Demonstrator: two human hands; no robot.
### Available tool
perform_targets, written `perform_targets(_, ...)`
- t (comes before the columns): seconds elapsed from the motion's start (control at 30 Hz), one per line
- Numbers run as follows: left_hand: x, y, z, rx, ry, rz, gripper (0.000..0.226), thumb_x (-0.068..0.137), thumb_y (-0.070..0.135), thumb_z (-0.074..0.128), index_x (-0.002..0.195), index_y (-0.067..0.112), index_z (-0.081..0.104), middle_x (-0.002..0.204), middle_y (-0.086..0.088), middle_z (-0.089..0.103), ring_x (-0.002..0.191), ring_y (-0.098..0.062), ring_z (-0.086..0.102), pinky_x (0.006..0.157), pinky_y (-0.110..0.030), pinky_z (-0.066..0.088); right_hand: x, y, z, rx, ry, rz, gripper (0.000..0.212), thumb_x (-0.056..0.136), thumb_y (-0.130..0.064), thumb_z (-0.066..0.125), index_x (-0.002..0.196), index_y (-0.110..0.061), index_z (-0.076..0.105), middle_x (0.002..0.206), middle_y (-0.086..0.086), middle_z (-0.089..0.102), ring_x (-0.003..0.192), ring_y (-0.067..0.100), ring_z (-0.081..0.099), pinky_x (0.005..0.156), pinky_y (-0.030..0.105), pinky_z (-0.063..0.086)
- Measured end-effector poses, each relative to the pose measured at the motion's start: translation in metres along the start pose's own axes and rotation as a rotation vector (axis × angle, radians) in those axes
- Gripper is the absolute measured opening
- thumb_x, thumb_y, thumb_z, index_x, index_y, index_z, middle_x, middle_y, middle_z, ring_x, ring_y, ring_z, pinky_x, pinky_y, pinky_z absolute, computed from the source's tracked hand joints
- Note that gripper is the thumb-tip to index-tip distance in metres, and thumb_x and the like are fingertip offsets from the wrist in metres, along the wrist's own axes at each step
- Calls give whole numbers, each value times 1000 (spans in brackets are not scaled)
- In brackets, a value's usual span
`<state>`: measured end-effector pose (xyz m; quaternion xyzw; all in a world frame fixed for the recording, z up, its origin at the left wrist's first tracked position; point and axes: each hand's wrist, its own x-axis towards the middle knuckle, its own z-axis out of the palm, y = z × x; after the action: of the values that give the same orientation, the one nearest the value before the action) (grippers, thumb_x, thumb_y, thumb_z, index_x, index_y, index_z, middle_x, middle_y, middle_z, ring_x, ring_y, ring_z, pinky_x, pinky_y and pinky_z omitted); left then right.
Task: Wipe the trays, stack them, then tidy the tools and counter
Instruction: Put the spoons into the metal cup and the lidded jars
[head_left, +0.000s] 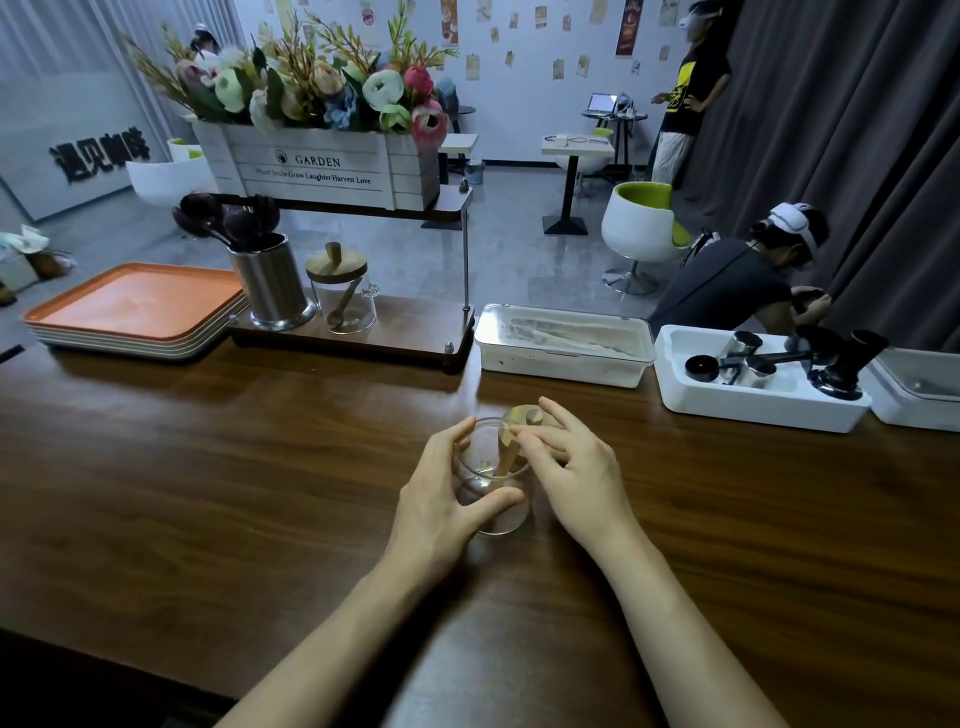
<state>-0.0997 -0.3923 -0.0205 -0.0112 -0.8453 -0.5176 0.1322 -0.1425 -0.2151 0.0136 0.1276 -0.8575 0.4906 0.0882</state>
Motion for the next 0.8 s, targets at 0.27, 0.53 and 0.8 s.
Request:
perform_targets(0.27, 0, 0, 1, 11, 8, -12, 90, 65, 63, 86, 142, 52, 41, 133, 37, 52, 127, 13, 48, 105, -19, 43, 26, 50, 6, 109, 215, 208, 27, 93, -29, 70, 119, -25, 73, 118, -9, 71, 115, 9, 63, 101, 26, 47)
perform_targets(0.53, -1, 2, 1, -6, -5, -26, 92, 63, 68, 83, 143, 50, 41, 132, 37, 52, 129, 12, 47, 108, -27, 47, 56, 63, 28, -145, 44, 209, 20, 86, -32, 73, 105, -23, 75, 110, -4, 68, 118, 28, 57, 101, 42, 44)
perform_targets(0.8, 0, 3, 0, -26, -4, -38, 92, 63, 65, 86, 141, 56, 39, 139, 30, 53, 132, 8, 48, 111, -36, 46, 60, 32, 1, 81, 166, 110, 12, 89, -34, 73, 100, -29, 73, 102, -11, 72, 99, 12, 65, 78, 21, 48)
